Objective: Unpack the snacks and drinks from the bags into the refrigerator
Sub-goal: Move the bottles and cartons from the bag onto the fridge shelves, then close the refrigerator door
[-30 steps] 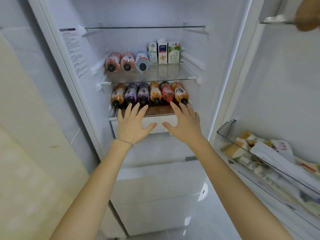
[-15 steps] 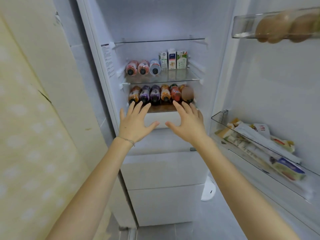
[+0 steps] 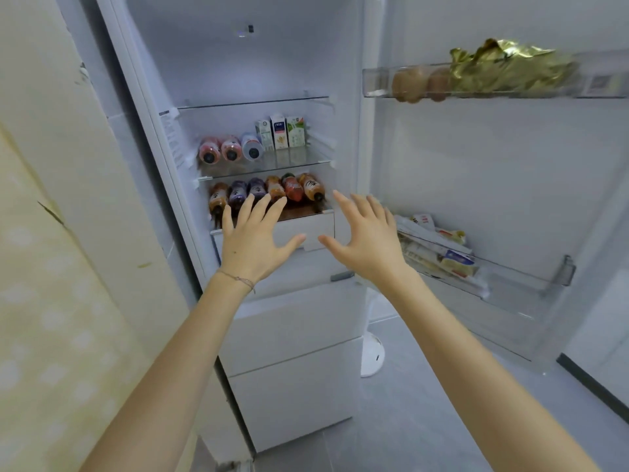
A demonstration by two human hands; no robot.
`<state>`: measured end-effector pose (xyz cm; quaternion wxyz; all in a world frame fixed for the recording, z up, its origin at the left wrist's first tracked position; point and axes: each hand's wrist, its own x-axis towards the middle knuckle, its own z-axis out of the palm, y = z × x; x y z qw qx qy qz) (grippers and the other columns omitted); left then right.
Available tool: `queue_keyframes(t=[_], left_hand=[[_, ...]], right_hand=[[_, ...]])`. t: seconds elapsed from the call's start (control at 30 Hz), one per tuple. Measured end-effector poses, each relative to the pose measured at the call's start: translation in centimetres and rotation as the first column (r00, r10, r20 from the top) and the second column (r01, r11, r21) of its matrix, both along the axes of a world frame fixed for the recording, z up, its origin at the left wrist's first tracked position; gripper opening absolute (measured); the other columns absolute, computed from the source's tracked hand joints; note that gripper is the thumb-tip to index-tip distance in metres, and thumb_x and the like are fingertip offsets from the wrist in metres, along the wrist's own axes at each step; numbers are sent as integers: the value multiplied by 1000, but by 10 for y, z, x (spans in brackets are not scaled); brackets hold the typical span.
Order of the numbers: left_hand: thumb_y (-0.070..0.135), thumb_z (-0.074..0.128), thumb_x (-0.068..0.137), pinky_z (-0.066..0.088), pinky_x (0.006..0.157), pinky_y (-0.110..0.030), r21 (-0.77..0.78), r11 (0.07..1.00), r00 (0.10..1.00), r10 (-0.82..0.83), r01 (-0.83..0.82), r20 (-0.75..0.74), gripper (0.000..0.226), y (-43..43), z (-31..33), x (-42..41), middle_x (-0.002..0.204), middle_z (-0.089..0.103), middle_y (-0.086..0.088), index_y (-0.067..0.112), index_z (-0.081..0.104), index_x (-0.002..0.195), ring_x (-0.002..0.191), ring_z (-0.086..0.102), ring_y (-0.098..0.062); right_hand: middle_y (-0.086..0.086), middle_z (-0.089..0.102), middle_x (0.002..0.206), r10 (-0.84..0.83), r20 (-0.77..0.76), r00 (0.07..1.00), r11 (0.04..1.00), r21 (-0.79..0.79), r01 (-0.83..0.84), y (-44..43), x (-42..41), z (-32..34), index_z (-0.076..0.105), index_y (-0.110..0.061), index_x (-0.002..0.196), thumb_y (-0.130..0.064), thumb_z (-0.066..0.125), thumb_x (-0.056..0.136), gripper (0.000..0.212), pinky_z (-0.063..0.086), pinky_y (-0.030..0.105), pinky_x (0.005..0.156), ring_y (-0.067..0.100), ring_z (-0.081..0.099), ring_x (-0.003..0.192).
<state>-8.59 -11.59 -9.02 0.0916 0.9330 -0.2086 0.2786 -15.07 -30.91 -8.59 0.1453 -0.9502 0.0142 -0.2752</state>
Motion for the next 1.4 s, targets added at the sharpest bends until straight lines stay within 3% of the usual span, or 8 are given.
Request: queue_keyframes(t=[0.43,0.7,0.97,1.13,1.27,1.4], left_hand=[[76,33,86,2,117,-54,-37,991,988,-124,128,89,77,-114,48,-91,159,24,4,33,26,150,148,10,-20],[76,34,85,0,119,-50,-131,977,986,-165,168,37,77,-222,51,-157,161,17,5,38,20,151,149,4,-16],[83,15,74,2,119,-47,-189,975,992,-110,120,66,88,-273,42,-191,160,19,5,39,21,150,148,7,-16],[82,14,72,2,119,-49,-174,978,993,-111,114,27,90,-295,46,-196,160,19,4,37,23,150,148,7,-17],[82,8,72,0,117,-53,-67,995,996,-72,75,45,92,-305,51,-193,161,13,2,36,23,150,149,2,-18],[82,8,72,0,117,-53,-72,995,997,-59,63,56,92,-304,52,-191,161,15,1,36,23,151,149,3,-20]], right_hand=[[4,22,158,-61,142,988,998,-1,62,-100,-112,39,23,-33,151,-59,52,87,75,13,47,118,28,10,147],[1,16,161,-27,245,969,1000,-4,29,-194,-181,59,21,-35,152,-59,51,89,74,8,45,120,24,3,149],[-5,-8,162,-67,269,961,989,148,28,-278,-196,40,12,-40,152,-56,59,86,82,8,50,118,21,-14,148],[-9,-21,159,-84,260,962,962,274,9,-304,-193,34,2,-43,152,-50,63,85,91,8,52,118,23,-16,148],[-4,-22,159,-88,238,967,901,433,-25,-323,-189,34,-4,-47,150,-48,67,84,97,9,53,119,26,-11,149],[3,-17,161,-65,185,981,859,511,-40,-336,-183,33,-7,-49,148,-50,67,83,99,10,55,118,27,-7,149]])
